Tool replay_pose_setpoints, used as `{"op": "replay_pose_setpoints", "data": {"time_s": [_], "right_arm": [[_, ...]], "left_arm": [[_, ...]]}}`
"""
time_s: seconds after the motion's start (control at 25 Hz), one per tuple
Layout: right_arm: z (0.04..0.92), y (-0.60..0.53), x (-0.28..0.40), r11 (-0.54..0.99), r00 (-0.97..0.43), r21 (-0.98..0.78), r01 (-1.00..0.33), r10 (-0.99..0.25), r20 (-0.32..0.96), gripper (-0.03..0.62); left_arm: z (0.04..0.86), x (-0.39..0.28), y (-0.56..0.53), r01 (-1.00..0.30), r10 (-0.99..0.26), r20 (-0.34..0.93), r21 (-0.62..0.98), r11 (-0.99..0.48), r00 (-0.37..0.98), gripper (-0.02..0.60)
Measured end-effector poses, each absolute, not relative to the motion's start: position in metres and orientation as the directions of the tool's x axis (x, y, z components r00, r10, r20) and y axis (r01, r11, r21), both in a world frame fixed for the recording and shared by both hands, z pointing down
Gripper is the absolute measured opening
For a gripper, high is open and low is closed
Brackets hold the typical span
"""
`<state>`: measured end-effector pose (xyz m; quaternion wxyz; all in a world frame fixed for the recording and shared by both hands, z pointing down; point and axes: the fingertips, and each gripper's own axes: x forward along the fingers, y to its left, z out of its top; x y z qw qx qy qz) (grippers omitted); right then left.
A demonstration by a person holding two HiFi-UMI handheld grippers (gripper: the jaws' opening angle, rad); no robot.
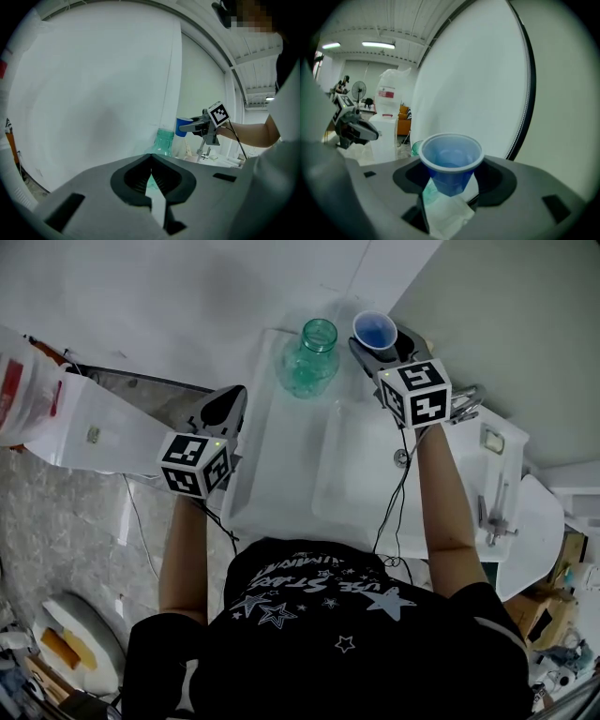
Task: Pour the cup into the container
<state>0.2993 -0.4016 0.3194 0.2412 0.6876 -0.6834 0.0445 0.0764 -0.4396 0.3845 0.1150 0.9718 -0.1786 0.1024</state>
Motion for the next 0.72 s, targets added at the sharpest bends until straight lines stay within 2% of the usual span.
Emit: {"op": "replay_pose_setpoints", "data": {"time_s": [0.16, 0.72], "right_arm": [[0.323, -0.416, 0.296, 0.074, 0.121, 0.43, -0.9, -0.904, 0.41, 0.279], [0.333, -0.432, 0.299, 0.07, 0.252, 0.612, -0.788, -0.87, 0.423, 0.279]], "left_arm": [[0.388, 0.076, -0.449, -0.373, -0.325, 0.238, 0.194, -0.908, 0.915, 0.012], [0.416, 0.079, -0.459, -0.367, -0.304, 0.262, 0.239, -0.899, 0.916, 0.012]]}}
